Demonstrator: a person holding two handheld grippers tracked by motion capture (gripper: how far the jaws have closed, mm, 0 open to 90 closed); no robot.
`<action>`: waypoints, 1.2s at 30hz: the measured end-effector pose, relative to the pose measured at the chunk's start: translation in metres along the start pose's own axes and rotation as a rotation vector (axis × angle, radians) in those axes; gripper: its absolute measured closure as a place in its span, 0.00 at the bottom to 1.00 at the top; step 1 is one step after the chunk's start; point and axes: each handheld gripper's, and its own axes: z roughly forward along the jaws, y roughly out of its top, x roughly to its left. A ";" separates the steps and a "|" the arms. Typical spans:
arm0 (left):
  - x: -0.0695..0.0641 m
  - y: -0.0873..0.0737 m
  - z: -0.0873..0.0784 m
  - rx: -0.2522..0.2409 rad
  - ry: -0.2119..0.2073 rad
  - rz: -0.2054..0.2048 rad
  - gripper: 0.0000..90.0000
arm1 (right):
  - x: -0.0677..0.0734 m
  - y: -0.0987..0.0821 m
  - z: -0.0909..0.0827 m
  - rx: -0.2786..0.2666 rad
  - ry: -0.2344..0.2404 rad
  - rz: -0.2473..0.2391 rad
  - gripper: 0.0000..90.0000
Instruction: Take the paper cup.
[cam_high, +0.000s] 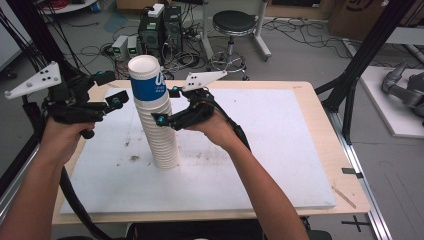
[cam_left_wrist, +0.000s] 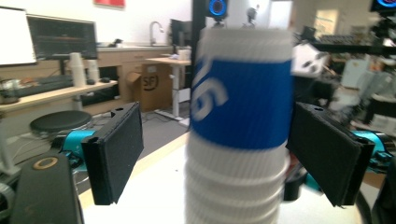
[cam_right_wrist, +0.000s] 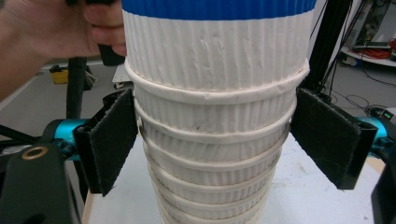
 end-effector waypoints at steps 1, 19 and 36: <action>-0.005 0.008 0.008 0.008 -0.024 0.009 0.20 | 0.000 0.000 0.000 0.000 -0.002 0.002 0.18; -0.008 0.030 0.054 0.149 -0.049 0.055 0.29 | 0.000 0.001 -0.002 0.014 0.004 -0.001 0.17; -0.017 0.105 0.052 -0.011 -0.031 0.080 0.30 | 0.004 0.002 -0.007 0.032 -0.023 -0.033 0.17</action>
